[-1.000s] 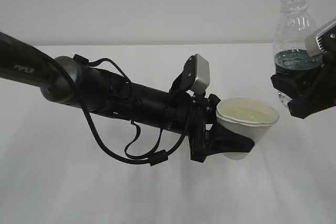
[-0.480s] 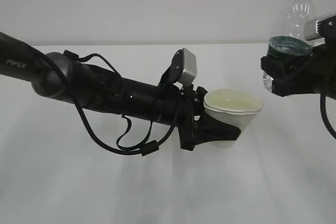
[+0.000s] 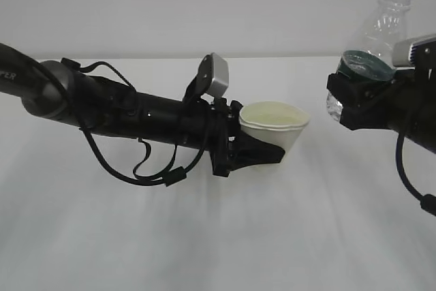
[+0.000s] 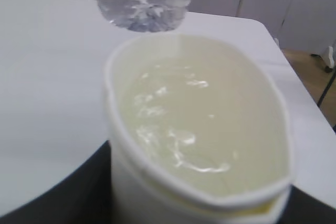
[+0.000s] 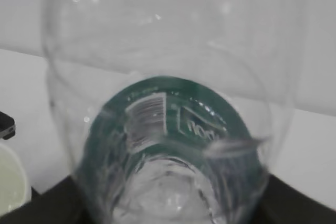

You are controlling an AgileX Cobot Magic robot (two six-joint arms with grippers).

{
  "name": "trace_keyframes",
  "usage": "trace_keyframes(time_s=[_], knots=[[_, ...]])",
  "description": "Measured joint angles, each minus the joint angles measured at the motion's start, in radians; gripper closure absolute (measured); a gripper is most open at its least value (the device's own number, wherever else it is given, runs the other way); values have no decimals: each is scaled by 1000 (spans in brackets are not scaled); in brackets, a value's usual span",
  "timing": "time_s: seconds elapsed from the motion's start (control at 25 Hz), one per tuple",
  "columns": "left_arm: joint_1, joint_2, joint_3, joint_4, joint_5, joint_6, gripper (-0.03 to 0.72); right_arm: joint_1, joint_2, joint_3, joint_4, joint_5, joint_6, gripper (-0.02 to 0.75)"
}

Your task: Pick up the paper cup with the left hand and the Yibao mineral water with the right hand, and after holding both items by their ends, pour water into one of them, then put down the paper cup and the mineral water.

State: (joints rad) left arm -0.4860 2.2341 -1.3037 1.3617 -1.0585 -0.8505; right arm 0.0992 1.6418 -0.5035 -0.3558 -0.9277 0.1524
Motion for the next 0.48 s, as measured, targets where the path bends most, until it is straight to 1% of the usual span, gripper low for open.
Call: trace_keyframes(time_s=[0.08,0.24,0.48], knots=[[23,0,0,2,0,0,269,0,4,21,13,-35,-23,339],[70,0,0,2,3,0,269,0,6,44,31,-40,-40,339],[121,0,0,-8,43,13,270,0,6,49,33,-46,-61,339]])
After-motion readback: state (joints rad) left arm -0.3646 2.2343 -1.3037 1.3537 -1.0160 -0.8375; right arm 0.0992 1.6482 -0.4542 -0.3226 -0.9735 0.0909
